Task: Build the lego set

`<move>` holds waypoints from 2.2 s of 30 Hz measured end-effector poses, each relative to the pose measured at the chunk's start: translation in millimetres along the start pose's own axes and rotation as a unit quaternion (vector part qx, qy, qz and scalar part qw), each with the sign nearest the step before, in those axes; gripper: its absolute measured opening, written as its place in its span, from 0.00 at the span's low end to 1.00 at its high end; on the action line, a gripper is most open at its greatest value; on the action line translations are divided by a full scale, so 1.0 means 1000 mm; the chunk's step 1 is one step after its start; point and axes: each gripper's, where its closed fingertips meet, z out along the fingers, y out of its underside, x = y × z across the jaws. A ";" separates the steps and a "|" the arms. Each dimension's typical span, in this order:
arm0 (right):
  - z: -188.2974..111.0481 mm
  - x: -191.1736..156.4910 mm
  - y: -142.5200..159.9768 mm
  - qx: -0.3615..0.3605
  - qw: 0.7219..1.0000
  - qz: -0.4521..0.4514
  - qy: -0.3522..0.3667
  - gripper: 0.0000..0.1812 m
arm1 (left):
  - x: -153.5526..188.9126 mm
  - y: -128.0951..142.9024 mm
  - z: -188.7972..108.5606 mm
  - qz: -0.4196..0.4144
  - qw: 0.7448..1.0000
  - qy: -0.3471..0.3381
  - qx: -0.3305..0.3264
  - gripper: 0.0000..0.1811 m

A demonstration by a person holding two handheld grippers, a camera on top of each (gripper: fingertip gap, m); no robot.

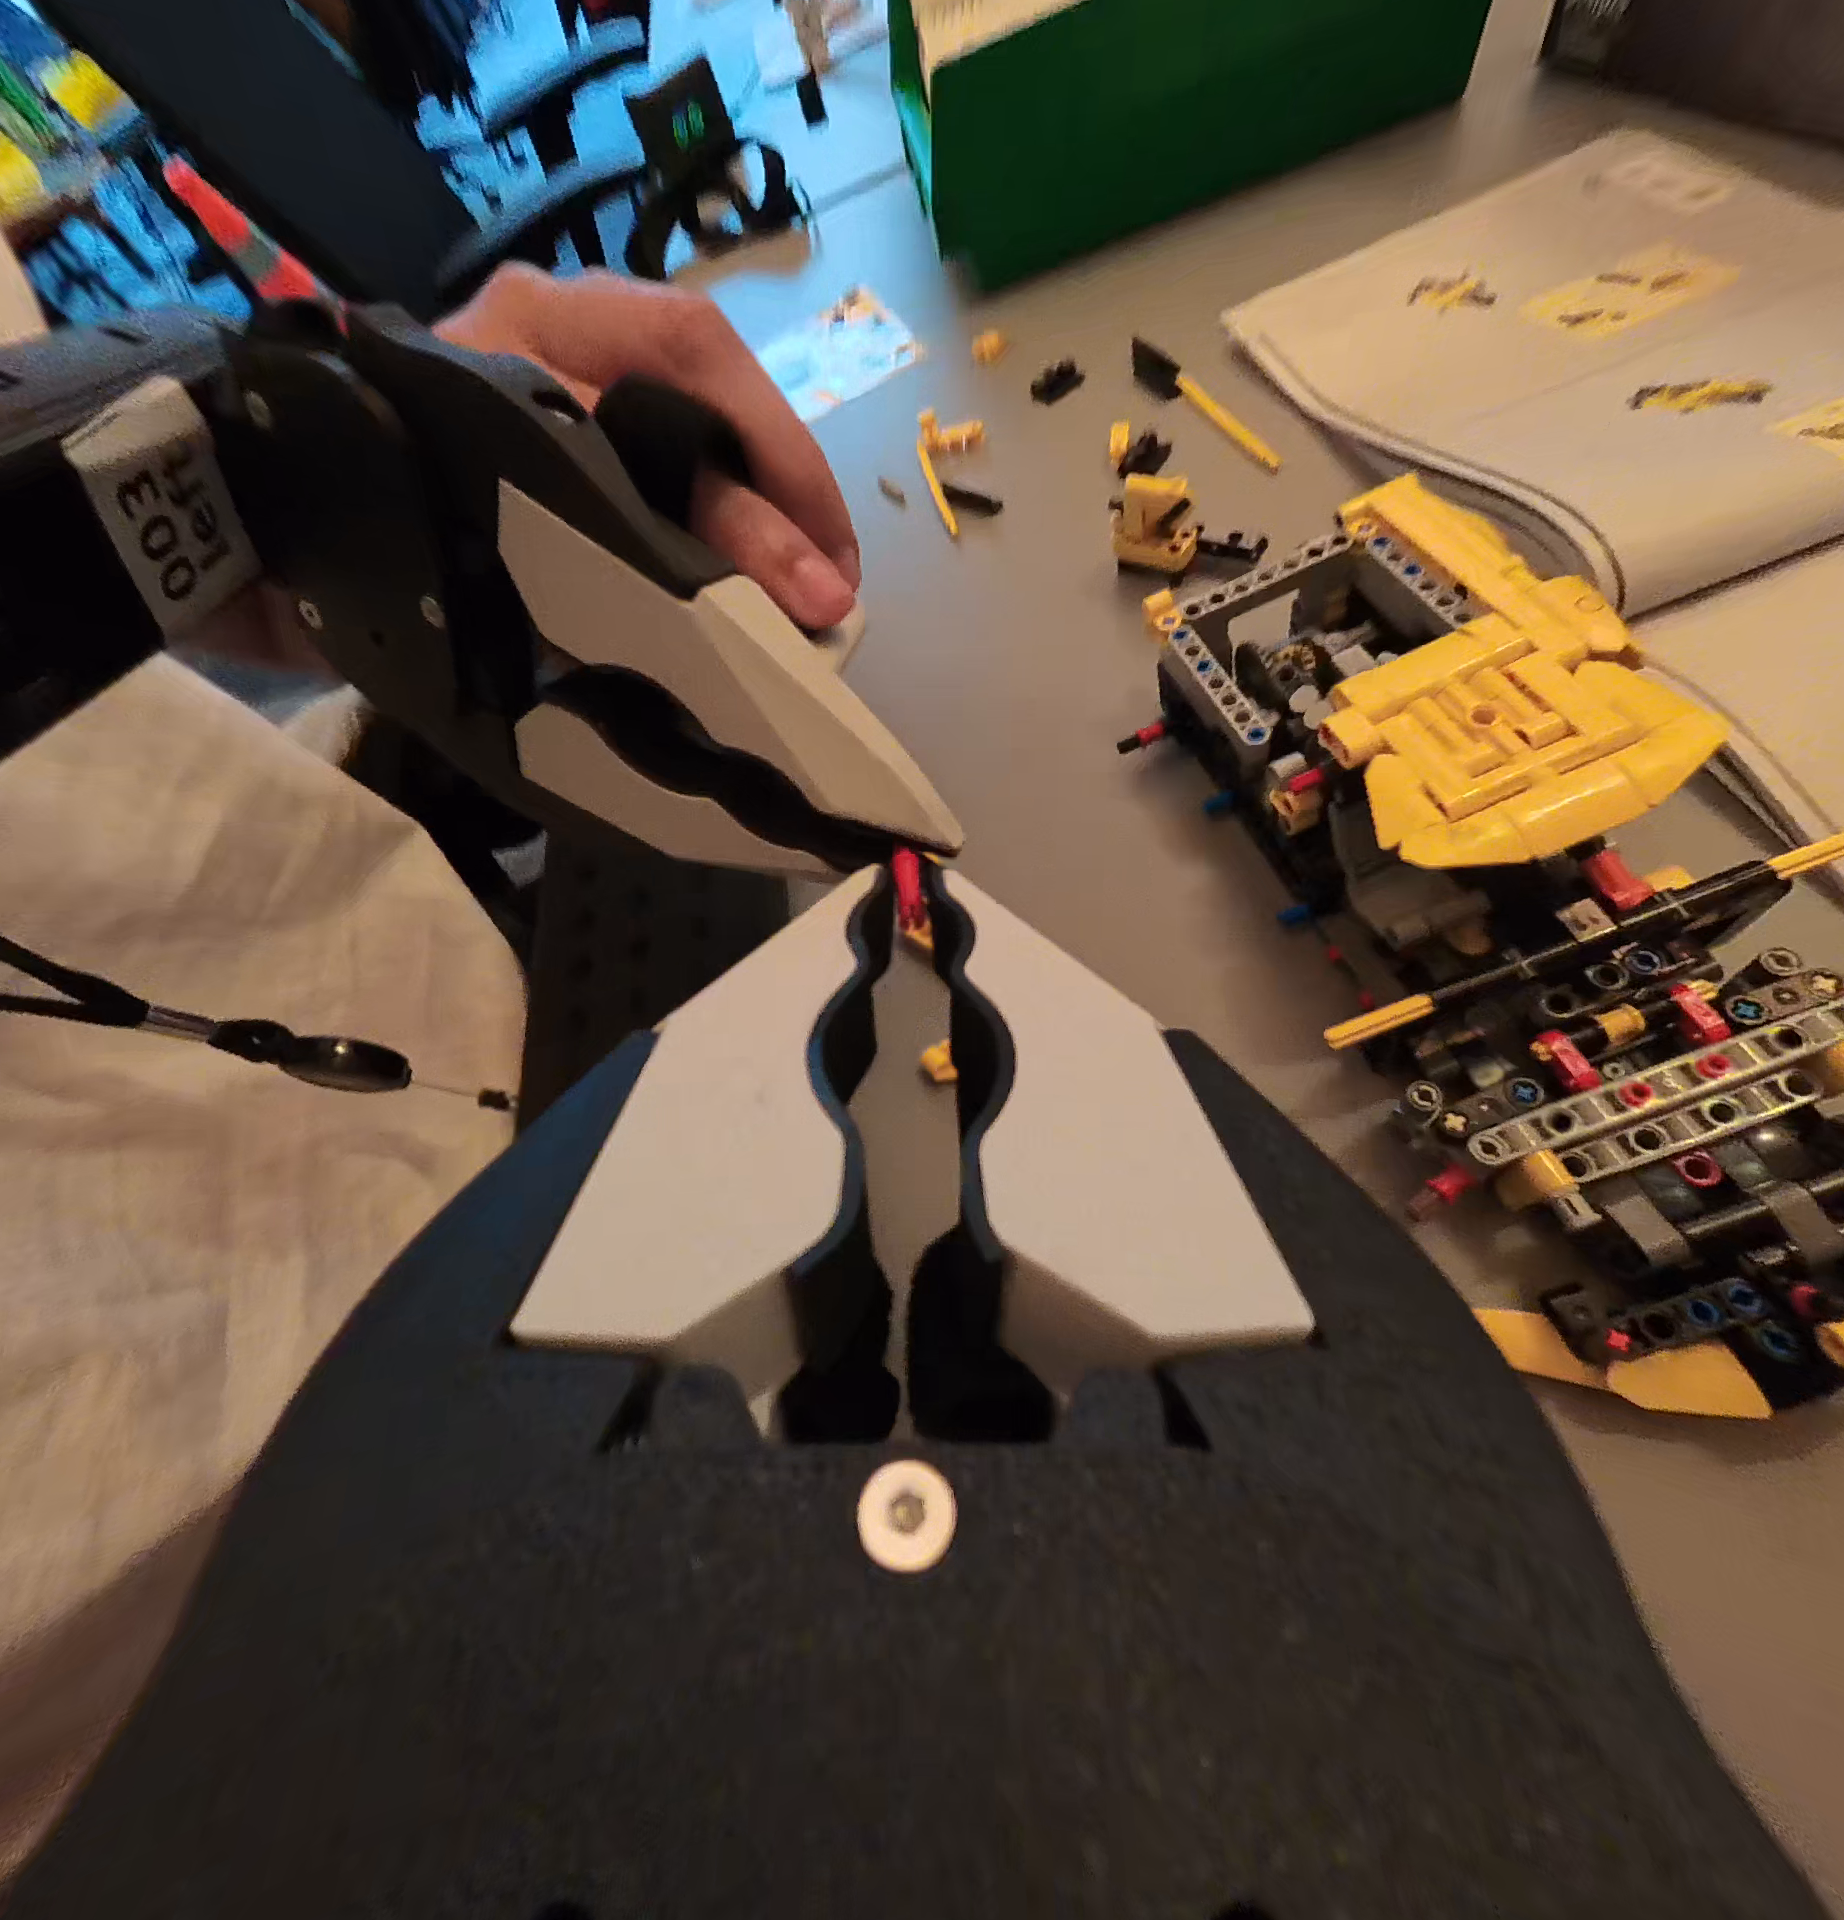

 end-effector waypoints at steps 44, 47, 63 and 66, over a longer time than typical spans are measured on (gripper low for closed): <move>0.085 0.017 0.043 -0.102 0.993 -0.049 0.040 0.02 | 0.077 0.109 -0.039 -0.414 0.871 0.198 -0.175 0.14; 0.092 0.021 0.049 -0.140 0.986 -0.073 0.047 0.02 | 0.072 0.118 -0.029 -0.417 0.872 0.184 -0.181 0.14; 0.090 0.012 0.050 -0.093 0.995 -0.034 0.013 0.02 | 0.080 0.096 -0.029 -0.482 0.841 0.173 -0.174 0.31; 0.087 0.012 0.048 -0.080 0.996 -0.024 0.007 0.02 | 0.075 0.103 -0.024 -0.488 0.837 0.143 -0.201 0.30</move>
